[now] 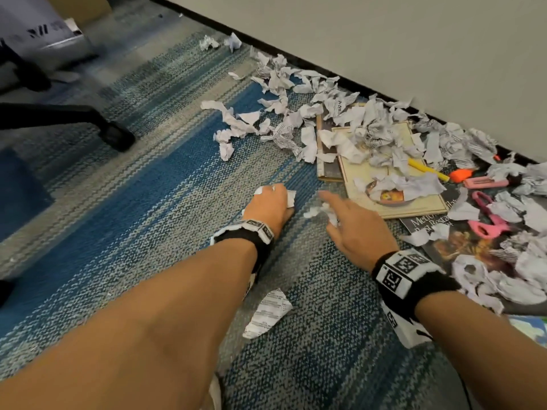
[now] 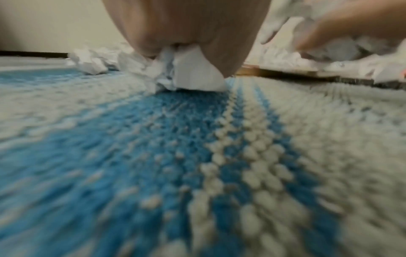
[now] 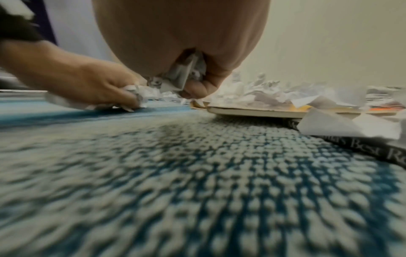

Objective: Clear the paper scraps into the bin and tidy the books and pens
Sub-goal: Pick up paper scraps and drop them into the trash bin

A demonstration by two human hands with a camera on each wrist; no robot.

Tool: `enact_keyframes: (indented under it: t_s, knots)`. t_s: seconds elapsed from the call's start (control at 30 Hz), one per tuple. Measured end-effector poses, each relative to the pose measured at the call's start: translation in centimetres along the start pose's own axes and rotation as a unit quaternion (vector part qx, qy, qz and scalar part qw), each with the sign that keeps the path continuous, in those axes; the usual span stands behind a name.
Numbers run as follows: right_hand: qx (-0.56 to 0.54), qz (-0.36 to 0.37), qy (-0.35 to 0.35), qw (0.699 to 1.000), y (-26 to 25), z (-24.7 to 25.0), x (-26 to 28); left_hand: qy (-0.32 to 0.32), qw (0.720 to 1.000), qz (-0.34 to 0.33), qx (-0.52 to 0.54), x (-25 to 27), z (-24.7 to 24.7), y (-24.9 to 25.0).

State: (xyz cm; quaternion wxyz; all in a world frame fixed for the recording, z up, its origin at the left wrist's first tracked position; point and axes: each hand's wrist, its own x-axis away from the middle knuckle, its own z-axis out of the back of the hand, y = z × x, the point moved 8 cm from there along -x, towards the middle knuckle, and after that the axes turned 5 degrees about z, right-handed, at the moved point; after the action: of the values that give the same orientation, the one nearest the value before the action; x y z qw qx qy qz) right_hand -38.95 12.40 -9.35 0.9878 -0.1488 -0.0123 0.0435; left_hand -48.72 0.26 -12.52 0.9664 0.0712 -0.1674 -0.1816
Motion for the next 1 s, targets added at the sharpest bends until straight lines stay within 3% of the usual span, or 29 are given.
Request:
enact_keyframes:
  t_s: [0.13,0.27,0.4,0.6,0.77,0.9,1.0]
  knots:
    - [-0.070,0.077,-0.083,0.991,-5.1,-3.1,3.9,0.020,0.999,-0.001,0.037,3.6,1.7,-1.9]
    - [-0.061,0.084,-0.165,0.981,-10.8,-6.1,7.0,-0.006,1.000,-0.028,0.005,7.3,2.1,-2.8]
    - [0.032,0.140,-0.163,0.976,-16.0,-6.8,8.3,-0.063,0.997,-0.023,-0.028,9.3,1.6,-3.7]
    - [0.104,0.190,-0.164,0.962,-15.6,-8.6,7.7,-0.069,0.997,-0.033,-0.022,10.6,2.9,-2.2]
    - [0.010,0.047,-0.167,0.985,-9.7,-4.7,8.3,-0.076,0.994,-0.074,-0.034,9.9,3.2,1.9]
    - [-0.061,-0.099,-0.097,0.988,-1.5,0.5,11.1,-0.090,0.991,-0.100,-0.010,9.4,2.3,6.7]
    - [-0.051,-0.205,-0.042,0.977,4.7,3.9,14.3,-0.100,0.985,-0.139,0.015,9.8,1.9,11.1]
